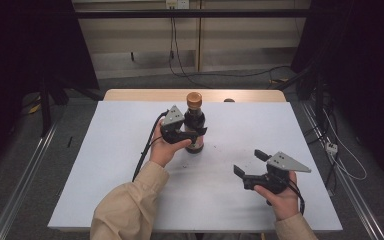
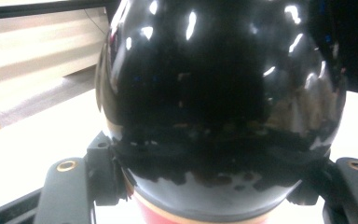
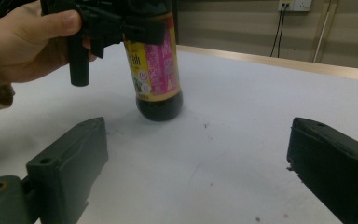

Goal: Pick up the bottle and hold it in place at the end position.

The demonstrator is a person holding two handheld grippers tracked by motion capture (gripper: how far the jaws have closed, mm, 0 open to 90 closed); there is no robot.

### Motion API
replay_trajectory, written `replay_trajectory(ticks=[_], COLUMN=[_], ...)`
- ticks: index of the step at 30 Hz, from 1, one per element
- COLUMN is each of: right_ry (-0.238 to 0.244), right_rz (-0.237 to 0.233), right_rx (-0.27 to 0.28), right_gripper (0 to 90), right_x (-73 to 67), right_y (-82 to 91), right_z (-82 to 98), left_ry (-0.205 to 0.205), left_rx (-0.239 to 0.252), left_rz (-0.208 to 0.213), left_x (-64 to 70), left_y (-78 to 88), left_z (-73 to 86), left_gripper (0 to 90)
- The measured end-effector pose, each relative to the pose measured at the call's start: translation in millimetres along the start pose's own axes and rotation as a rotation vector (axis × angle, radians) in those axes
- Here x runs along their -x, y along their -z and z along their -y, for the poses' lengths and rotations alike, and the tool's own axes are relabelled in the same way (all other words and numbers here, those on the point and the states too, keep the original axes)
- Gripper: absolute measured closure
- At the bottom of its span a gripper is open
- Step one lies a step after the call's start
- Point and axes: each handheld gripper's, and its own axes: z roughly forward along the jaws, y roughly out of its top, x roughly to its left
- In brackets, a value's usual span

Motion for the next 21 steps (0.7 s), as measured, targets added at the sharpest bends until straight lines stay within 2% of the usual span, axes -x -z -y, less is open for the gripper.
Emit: replay_trajectory(ticks=[6, 9, 12, 16, 21], right_ry=[-0.016, -0.014, -0.016, 0.003, -0.029], right_rz=[0.001, -0.021, -0.029, -0.027, -0.036], right_rx=[-0.018, -0.018, -0.028, -0.039, -0.051], right_gripper=[11.8, 20.5, 22.3, 27.1, 31.4], right_x=[-3.0, -4.3, -4.6, -3.3, -1.9], right_y=[-19.3, -26.7, -32.4, -40.3, -48.5], right_z=[-19.4, -27.9, -37.3, -48.5, -58.6], left_ry=[0.010, 0.009, 0.013, 0.017, 0.032], left_rx=[-0.008, -0.012, -0.002, 0.002, 0.000], left_rz=[-0.008, -0.008, -0.009, -0.010, -0.009], left_x=[1.8, 1.2, 1.9, 2.0, 2.1], left_y=[0.2, 0.3, 0.2, 0.2, 0.0], left_z=[-0.5, -0.5, 0.6, 1.3, 1.7], left_gripper=[30.5, 30.5, 30.5, 30.5, 30.3])
